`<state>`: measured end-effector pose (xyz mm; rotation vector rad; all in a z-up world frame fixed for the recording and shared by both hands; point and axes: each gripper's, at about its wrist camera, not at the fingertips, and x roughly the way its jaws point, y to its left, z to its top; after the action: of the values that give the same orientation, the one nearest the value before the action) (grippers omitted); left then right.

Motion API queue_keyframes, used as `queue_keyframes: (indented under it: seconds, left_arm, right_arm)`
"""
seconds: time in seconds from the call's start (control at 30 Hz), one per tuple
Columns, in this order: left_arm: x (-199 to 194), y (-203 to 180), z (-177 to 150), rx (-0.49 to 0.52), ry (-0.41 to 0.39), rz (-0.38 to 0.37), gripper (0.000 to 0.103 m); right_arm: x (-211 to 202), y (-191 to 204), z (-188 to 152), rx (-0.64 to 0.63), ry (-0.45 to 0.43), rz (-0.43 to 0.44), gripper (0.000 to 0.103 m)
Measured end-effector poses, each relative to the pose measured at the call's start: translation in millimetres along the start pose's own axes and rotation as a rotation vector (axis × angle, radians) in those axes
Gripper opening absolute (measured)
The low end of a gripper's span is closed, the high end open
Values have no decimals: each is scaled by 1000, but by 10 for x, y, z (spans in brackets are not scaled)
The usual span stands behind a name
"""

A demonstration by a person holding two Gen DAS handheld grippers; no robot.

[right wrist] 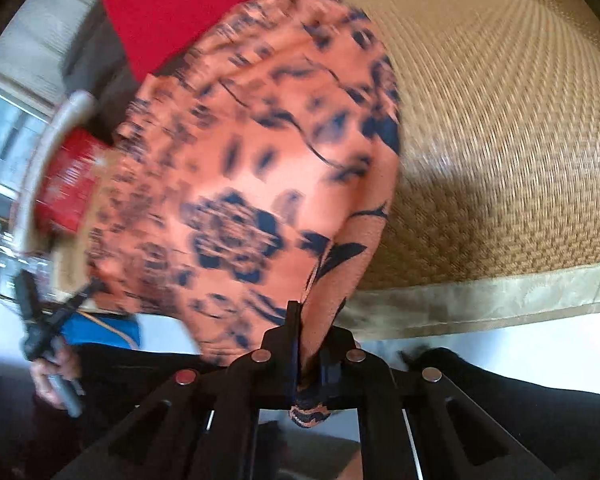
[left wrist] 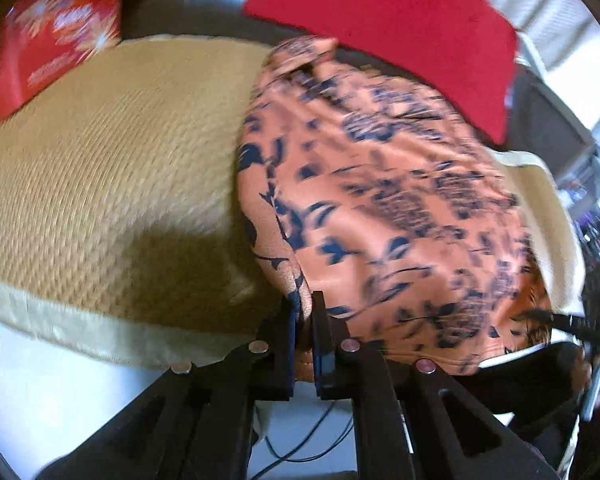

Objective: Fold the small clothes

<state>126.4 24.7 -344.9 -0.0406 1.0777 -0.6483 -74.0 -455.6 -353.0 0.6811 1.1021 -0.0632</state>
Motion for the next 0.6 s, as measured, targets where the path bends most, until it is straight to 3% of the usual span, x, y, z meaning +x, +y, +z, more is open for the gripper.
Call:
queue_keyframes:
  seconds: [0.17, 0.33, 0.5, 0.6]
  left_arm:
    - [-273, -102, 389, 16, -44, -110, 6]
    - [-444, -107, 1121, 5, -102, -160, 6]
    - [-179, 10, 2166, -42, -145, -121, 6]
    - [291, 154, 2754, -91, -134, -83, 6]
  right_arm:
    - [-399, 102, 224, 16, -82, 153, 7]
    - [-766, 278, 725, 24, -170, 245, 7]
    - [-905, 216, 1693, 96, -310, 286, 7]
    - [-742, 42, 2449, 168, -365, 285, 7]
